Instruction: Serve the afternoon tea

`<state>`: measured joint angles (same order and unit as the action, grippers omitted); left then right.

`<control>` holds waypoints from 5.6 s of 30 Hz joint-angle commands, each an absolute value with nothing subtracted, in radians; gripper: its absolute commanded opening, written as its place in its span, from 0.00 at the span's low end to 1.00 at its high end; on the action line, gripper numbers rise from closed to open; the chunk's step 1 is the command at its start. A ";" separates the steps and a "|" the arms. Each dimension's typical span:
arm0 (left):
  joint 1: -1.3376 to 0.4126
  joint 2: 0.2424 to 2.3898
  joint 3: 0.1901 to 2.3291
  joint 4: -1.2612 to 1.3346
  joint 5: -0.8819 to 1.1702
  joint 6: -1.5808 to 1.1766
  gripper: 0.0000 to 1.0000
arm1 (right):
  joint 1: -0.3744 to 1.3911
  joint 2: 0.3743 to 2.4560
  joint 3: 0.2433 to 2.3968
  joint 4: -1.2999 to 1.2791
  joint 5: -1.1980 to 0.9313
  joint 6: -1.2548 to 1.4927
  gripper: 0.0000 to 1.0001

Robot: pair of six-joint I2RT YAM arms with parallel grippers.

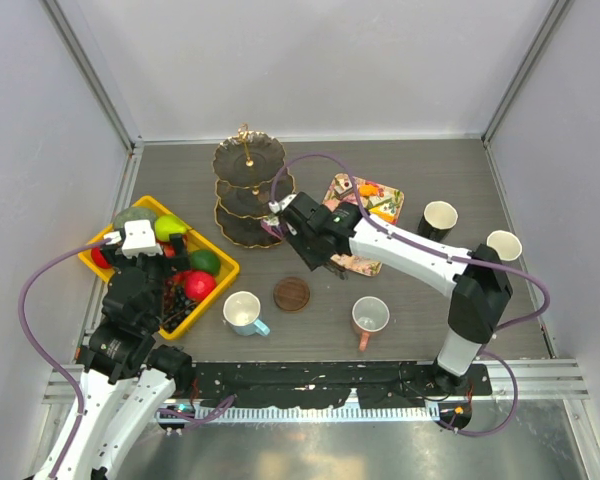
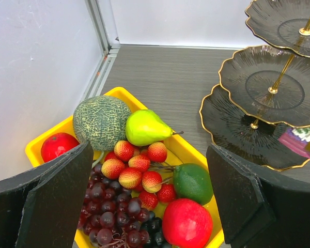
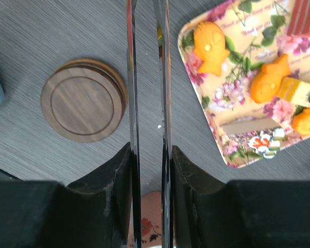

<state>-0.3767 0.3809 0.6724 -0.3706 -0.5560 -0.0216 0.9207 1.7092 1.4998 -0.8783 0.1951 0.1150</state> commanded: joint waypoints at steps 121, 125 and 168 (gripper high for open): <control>-0.367 0.388 0.669 -0.316 -0.515 -0.038 0.99 | 0.557 1.266 1.086 -1.054 0.098 0.400 0.54; -0.367 0.388 0.672 -0.318 -0.511 -0.037 0.99 | 0.551 1.269 1.068 -1.042 0.086 0.400 0.54; -0.367 0.393 0.669 -0.316 -0.499 -0.038 0.99 | 0.540 1.262 1.114 -1.138 0.155 0.313 0.56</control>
